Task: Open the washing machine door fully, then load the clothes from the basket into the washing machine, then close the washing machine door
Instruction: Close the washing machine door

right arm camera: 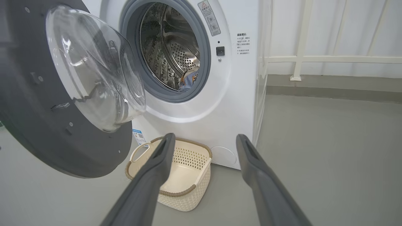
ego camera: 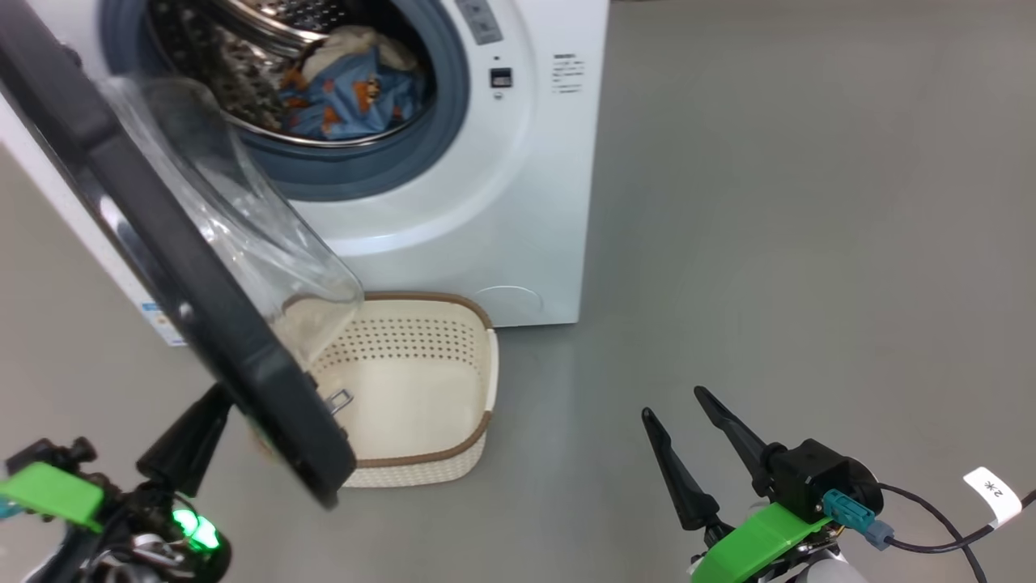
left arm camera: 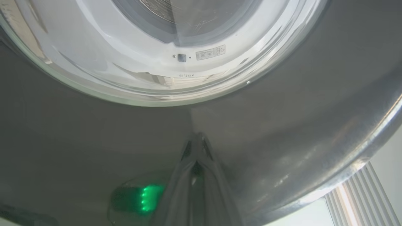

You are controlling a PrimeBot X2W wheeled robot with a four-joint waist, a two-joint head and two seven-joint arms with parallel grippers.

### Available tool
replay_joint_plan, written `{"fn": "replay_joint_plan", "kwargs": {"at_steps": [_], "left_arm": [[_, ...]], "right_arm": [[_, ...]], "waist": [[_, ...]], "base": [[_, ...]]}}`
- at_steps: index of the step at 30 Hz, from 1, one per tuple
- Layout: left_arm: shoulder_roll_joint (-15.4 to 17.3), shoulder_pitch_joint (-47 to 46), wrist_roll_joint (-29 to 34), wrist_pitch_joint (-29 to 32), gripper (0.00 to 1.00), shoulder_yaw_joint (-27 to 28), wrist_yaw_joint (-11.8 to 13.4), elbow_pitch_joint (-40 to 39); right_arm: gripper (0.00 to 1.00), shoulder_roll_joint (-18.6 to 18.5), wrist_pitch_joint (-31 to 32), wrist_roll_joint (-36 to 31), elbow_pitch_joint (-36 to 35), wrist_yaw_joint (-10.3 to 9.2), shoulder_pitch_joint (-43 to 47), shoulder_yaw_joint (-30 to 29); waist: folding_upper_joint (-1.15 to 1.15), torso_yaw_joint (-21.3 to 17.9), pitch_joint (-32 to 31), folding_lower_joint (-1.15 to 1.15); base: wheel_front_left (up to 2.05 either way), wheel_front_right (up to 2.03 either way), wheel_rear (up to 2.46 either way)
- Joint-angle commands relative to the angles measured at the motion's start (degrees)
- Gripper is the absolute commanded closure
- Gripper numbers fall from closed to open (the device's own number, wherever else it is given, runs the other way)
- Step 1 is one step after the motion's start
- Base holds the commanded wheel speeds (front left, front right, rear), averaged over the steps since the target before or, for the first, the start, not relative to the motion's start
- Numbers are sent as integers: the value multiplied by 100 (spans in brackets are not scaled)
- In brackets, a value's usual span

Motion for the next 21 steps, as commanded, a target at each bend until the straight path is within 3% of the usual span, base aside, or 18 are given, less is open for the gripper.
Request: {"fn": "replay_joint_plan", "kwargs": {"at_steps": [1, 11, 21], "left_arm": [[78, -134, -154, -137, 100, -90, -65, -46], [77, -439, -433, -933, 100, -666, -114, 182], [77, -664, -277, -1893, 100, -782, -116, -13]], "right_arm": [[0, 59, -69, 16, -108, 9, -52, 126], [0, 60, -69, 13, -134, 9, -145, 89], [0, 61, -69, 75, -178, 9, -198, 40]], "waist": [[0, -154, 38, 0], [0, -531, 203, 0], [0, -1099, 330, 0]], "base": [[0, 0, 0], [0, 0, 0], [0, 0, 0]]}}
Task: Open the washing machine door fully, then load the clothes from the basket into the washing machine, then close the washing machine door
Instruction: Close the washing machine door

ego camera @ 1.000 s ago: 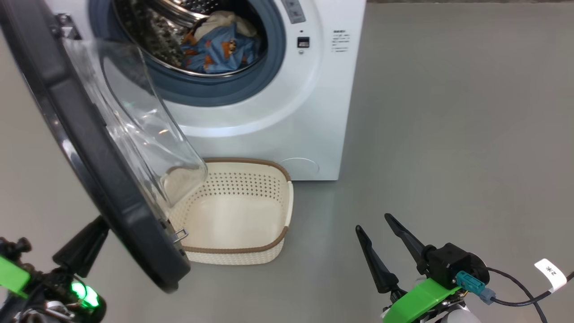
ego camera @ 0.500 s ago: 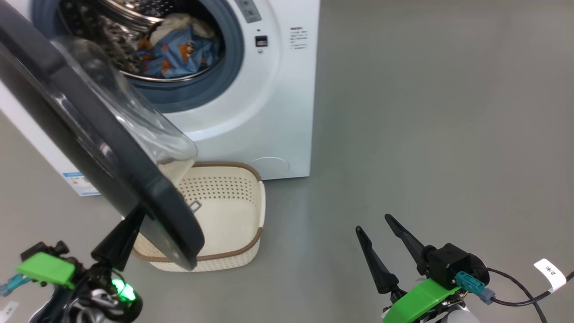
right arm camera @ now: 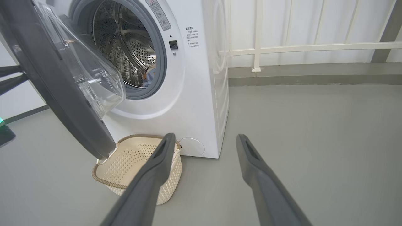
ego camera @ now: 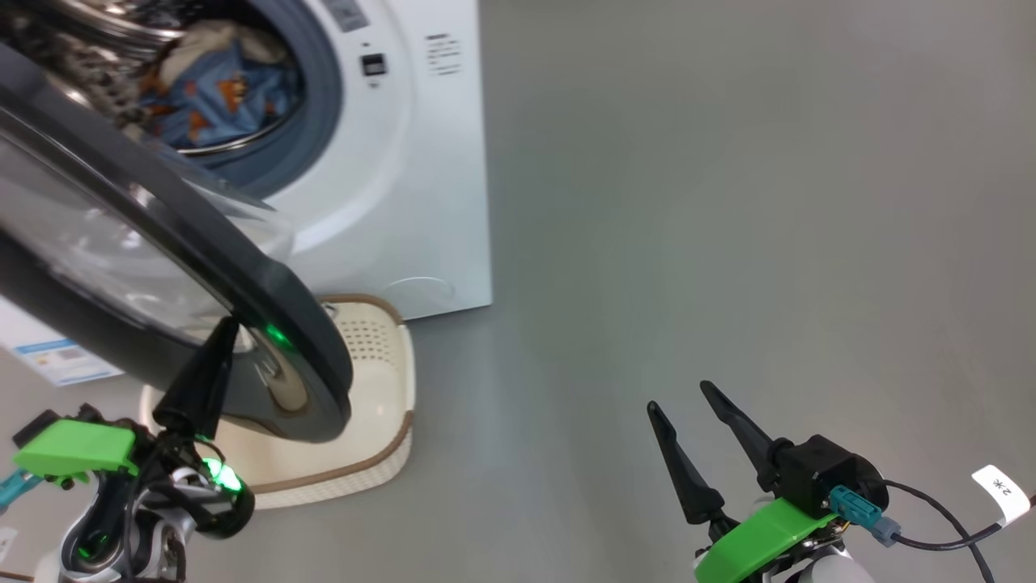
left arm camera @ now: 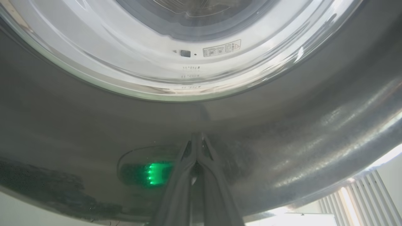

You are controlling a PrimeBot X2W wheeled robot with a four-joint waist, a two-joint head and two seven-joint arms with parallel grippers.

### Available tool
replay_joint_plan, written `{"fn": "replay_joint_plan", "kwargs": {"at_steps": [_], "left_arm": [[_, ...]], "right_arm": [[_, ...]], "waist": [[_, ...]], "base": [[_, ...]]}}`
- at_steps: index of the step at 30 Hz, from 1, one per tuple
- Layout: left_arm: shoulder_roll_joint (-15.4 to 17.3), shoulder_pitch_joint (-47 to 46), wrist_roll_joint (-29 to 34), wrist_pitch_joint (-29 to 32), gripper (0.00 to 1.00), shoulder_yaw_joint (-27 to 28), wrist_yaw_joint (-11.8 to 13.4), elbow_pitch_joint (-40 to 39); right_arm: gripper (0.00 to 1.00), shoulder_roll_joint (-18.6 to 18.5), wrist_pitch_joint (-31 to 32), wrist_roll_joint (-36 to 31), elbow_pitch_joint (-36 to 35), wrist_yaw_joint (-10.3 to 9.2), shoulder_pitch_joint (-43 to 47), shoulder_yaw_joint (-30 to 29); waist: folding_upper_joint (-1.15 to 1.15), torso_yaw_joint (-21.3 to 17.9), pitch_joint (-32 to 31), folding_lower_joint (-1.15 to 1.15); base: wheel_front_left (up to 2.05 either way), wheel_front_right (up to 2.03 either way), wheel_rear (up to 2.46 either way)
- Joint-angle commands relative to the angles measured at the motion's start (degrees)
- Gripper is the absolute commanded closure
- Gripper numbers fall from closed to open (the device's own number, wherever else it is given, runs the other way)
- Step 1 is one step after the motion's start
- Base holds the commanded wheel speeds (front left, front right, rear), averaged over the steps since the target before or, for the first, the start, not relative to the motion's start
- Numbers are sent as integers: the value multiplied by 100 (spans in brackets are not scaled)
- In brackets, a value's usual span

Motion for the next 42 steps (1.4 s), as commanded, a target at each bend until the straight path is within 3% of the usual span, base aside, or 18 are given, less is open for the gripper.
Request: {"fn": "replay_joint_plan", "kwargs": {"at_steps": [1, 15, 23, 31, 42], "left_arm": [[91, -259, 27, -56, 100, 76, -40, -193], [91, -669, 27, -1309, 100, -38, -40, 27], [91, -833, -56, -1605, 100, -253, -40, 114], [91, -660, -30, -1502, 100, -228, -40, 70], [91, 87, 496, -1450, 100, -395, -40, -583]], "right_arm": [[0, 49, -69, 82, -156, 9, -185, 122], [0, 50, -69, 141, -158, 9, -147, 39], [0, 50, -69, 152, -119, 9, -44, -89], [0, 50, -69, 129, -131, 9, 63, -205], [0, 50, -69, 69, -317, 9, 262, -382]], "waist": [[0, -227, 62, 0], [0, -754, 92, 0], [0, -864, 47, 0], [0, -761, -39, 0], [0, -211, -404, 0]], "base": [[0, 0, 0], [0, 0, 0], [0, 0, 0], [0, 0, 0], [0, 0, 0]]}}
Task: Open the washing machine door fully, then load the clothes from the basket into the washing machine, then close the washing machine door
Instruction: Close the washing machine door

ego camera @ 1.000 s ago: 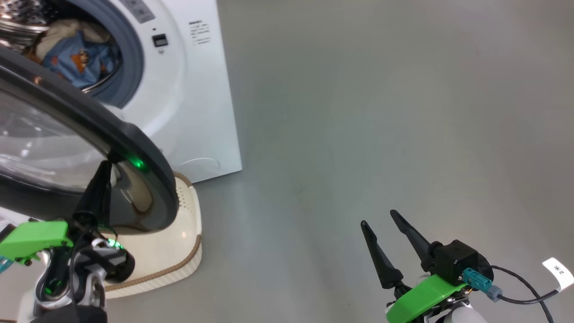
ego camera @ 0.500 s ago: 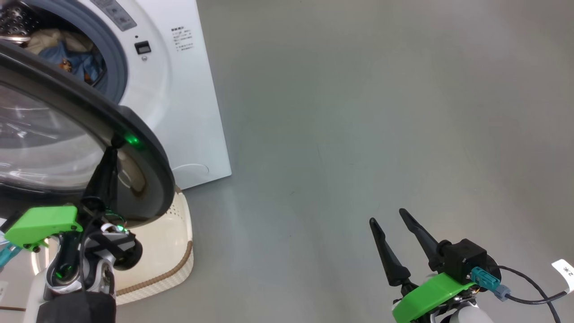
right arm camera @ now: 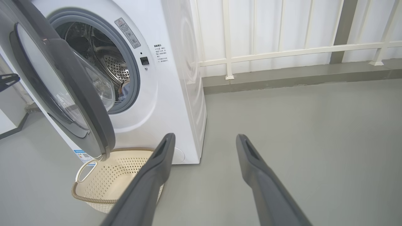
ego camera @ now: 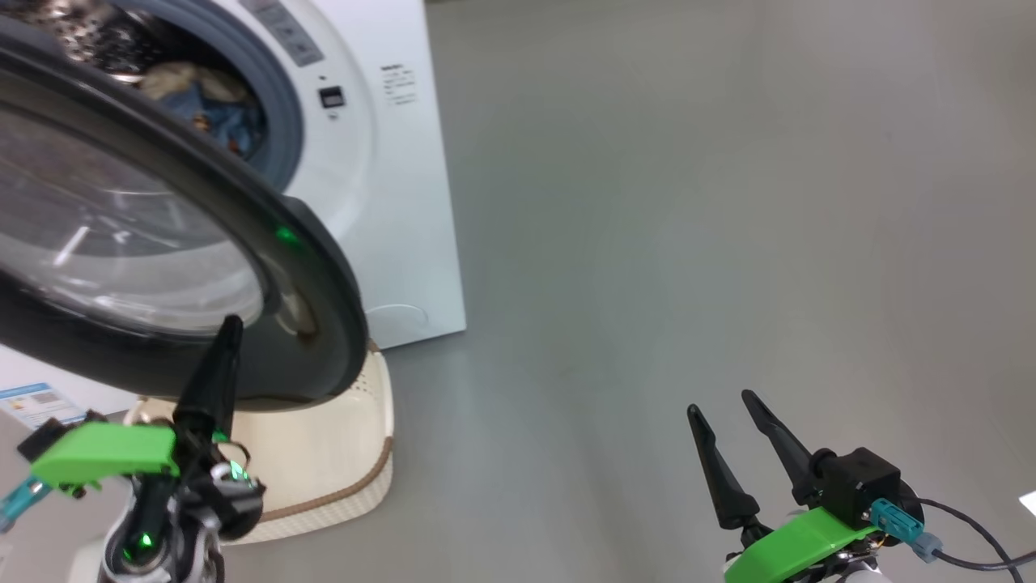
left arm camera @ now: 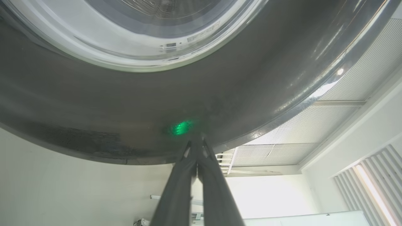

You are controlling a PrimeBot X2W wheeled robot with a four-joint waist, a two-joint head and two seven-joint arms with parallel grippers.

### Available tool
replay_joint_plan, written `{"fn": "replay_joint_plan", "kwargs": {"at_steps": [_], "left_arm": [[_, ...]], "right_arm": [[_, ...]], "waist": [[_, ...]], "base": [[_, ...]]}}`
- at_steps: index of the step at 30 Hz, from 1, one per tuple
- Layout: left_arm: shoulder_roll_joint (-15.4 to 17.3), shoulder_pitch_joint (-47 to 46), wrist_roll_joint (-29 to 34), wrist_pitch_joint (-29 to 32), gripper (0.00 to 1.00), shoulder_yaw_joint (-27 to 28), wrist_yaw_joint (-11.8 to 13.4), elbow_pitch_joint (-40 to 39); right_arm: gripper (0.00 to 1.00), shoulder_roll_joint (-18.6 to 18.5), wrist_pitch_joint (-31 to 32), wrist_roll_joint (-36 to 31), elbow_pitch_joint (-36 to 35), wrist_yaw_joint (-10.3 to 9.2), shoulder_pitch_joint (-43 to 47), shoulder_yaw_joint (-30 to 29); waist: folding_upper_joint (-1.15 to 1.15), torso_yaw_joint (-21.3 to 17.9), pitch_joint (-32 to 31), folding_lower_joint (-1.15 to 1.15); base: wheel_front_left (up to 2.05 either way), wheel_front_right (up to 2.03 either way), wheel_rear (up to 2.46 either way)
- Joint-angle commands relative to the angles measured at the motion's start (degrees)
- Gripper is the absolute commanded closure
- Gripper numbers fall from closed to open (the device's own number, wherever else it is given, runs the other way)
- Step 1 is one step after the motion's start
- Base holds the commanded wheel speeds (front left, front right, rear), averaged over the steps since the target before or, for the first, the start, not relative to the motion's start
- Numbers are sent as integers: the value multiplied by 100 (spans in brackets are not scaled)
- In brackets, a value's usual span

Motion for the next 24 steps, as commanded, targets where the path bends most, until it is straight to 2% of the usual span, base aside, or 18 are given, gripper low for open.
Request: {"fn": "replay_joint_plan", "kwargs": {"at_steps": [1, 4, 8, 14, 17, 20, 24], "left_arm": [[146, 100, 231, -38, 100, 117, -40, -316], [205, 420, 685, -259, 100, 34, -40, -571], [434, 795, 1530, -937, 100, -276, -40, -815], [960, 1235, 2579, -2307, 100, -991, -41, -1052], [1232, 1390, 3035, -2742, 100, -1295, -41, -1031], [1343, 1494, 3523, -2853, 100, -1283, -41, -1007], [1199, 1653, 4773, -2862, 100, -870, -41, -1208]], "right_arm": [[0, 29, -69, -47, -190, 9, 4, 93], [0, 29, -69, -46, -246, 9, 51, 60], [0, 29, -69, -44, -277, 9, 115, 65], [0, 29, -69, -25, -285, 9, 183, 90], [0, 29, -69, -14, -284, 9, 204, 117], [0, 29, -69, -11, -290, 9, 237, 123], [0, 29, -69, -14, -301, 9, 275, 105]], "waist": [[0, 247, -202, 0], [0, 405, -289, 0], [0, 599, -395, 0], [0, 804, -517, 0], [0, 866, -567, 0], [0, 916, -609, 0], [0, 969, -647, 0]], "base": [[0, 0, 0], [0, 0, 0], [0, 0, 0], [0, 0, 0], [0, 0, 0], [0, 0, 0], [0, 0, 0]]}}
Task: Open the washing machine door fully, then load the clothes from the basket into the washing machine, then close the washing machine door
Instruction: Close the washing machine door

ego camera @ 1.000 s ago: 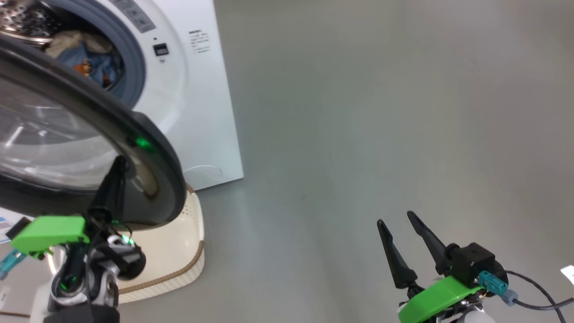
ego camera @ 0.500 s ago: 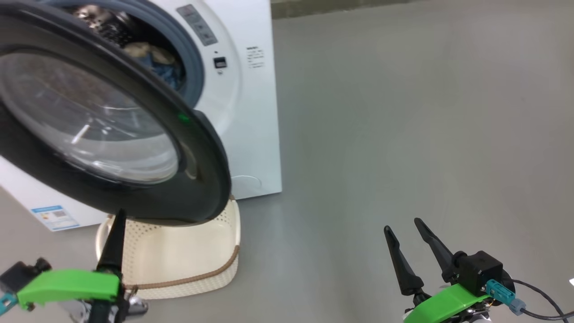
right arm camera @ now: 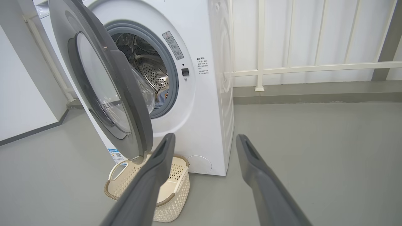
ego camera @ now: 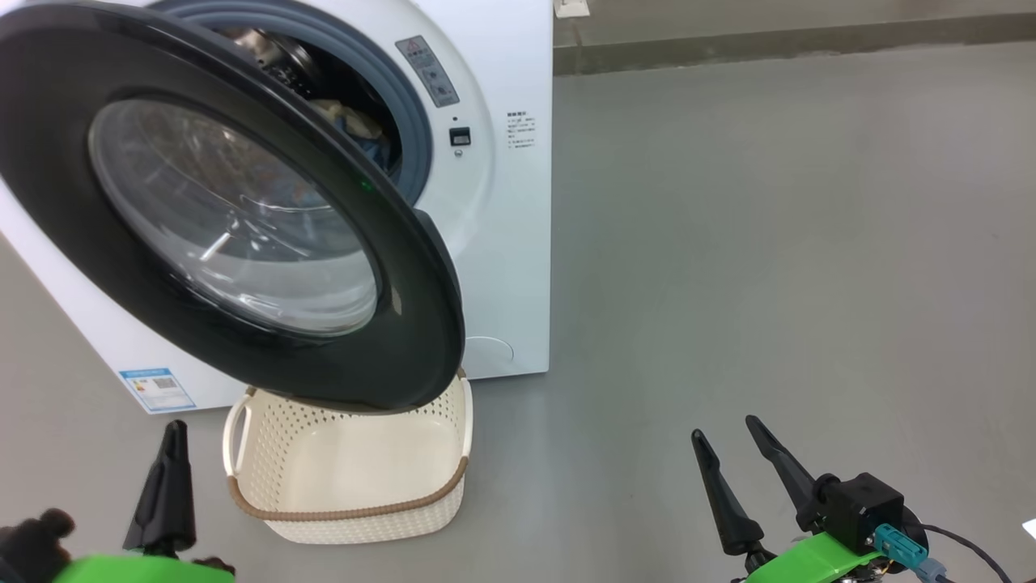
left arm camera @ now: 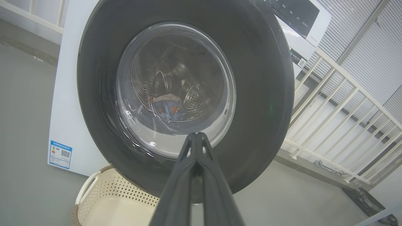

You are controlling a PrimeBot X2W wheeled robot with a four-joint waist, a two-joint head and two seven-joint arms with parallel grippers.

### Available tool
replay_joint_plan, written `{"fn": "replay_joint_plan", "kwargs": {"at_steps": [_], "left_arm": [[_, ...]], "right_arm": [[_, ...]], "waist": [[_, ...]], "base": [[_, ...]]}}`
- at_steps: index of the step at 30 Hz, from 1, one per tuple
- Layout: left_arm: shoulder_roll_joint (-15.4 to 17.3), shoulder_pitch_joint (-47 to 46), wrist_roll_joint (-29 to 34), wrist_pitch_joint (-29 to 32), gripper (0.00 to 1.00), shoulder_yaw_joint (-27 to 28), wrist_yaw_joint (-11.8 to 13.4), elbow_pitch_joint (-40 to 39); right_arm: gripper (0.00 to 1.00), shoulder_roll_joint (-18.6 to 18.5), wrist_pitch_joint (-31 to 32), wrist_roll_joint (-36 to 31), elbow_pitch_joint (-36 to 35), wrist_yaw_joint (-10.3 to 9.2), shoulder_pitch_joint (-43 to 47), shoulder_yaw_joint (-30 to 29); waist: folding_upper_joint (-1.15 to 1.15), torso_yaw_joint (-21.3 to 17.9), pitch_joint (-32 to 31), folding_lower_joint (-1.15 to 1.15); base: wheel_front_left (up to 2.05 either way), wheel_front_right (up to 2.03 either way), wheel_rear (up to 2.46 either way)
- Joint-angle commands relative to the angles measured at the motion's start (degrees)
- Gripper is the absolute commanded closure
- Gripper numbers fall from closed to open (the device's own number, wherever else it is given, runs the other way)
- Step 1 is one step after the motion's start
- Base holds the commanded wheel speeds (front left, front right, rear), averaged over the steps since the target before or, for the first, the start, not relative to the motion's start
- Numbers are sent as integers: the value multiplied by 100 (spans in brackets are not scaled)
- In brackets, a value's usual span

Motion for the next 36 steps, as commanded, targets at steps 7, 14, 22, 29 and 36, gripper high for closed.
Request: {"fn": "replay_joint_plan", "kwargs": {"at_steps": [7, 14, 22, 29, 36], "left_arm": [[-184, 211, 1899, -52, 100, 482, -41, -462], [-271, 372, 2953, -53, 100, 381, -41, -457], [-353, 436, 3021, -53, 0, 245, -41, -175], [-299, 386, 2885, -53, 0, 84, -41, -9], [-297, 366, 2858, -53, 0, 37, -41, 77]], "right_arm": [[0, 18, -69, -2, -165, 9, -53, 171], [0, 18, -69, 15, -173, 9, -62, 181], [0, 18, -69, 43, -182, 9, -78, 181], [0, 18, -69, 49, -172, 9, -83, 177], [0, 18, -69, 41, -164, 9, -94, 173]], "waist": [[0, 54, -65, 0], [0, 75, -64, 0], [0, 79, -40, 0], [0, 80, -39, 0], [0, 75, -69, 0]], "base": [[0, 0, 0], [0, 0, 0], [0, 0, 0], [0, 0, 0], [0, 0, 0]]}}
